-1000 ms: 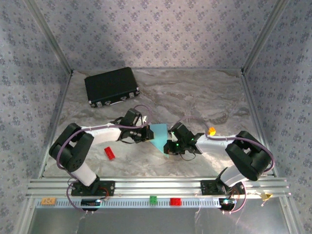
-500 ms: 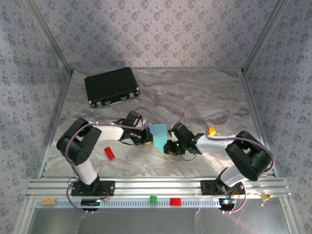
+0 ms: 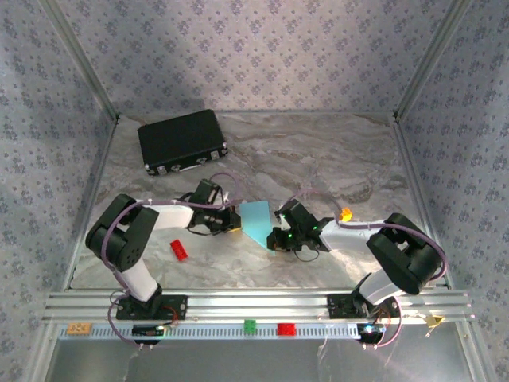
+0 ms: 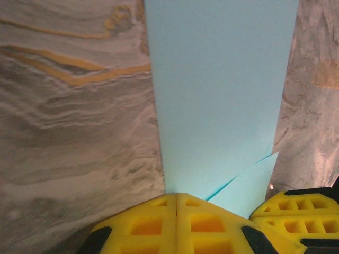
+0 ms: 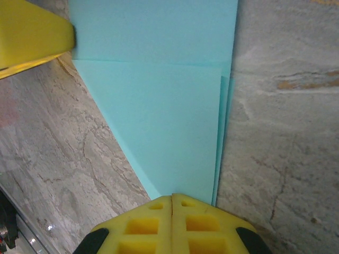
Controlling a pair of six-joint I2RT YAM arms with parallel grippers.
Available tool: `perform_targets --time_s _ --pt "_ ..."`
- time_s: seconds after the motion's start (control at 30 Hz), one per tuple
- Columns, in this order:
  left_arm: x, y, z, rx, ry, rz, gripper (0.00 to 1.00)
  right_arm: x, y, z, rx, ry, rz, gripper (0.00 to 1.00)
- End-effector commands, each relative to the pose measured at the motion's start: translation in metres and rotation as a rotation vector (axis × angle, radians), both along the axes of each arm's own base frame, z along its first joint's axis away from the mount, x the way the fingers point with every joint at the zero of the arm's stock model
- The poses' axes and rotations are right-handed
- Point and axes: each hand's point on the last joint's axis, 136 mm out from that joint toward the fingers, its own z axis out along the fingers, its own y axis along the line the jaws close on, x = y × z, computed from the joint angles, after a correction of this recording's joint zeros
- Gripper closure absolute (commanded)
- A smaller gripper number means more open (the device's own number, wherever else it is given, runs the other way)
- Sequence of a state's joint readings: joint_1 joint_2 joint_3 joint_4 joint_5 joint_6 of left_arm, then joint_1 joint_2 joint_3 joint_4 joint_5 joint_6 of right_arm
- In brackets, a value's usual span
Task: Fold a paper plane with a square sheet of paper (pick it up from the middle)
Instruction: Third fold the triangle at the center of the table.
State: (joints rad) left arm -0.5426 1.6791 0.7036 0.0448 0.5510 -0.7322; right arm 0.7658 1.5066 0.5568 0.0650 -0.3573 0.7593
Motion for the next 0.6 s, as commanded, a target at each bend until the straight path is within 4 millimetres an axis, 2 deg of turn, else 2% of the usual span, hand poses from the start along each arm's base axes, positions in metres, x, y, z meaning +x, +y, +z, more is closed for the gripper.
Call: perform_targets --time_s 0.0,0.2,0.57 --pt "0.004 0.009 0.011 0.024 -0.049 0.017 0.98 -0.021 -0.03 -0.033 -0.132 0.098 -0.012 1.0" --pt "0.008 0.008 0.037 -0.003 -0.111 0.021 0.97 -0.02 -0.027 -0.024 -0.113 0.085 -0.008 1.0" --pt "0.014 0.014 0.081 -0.042 -0.269 0.051 0.92 -0.002 -0.018 0.009 -0.054 -0.016 -0.02 0.93"
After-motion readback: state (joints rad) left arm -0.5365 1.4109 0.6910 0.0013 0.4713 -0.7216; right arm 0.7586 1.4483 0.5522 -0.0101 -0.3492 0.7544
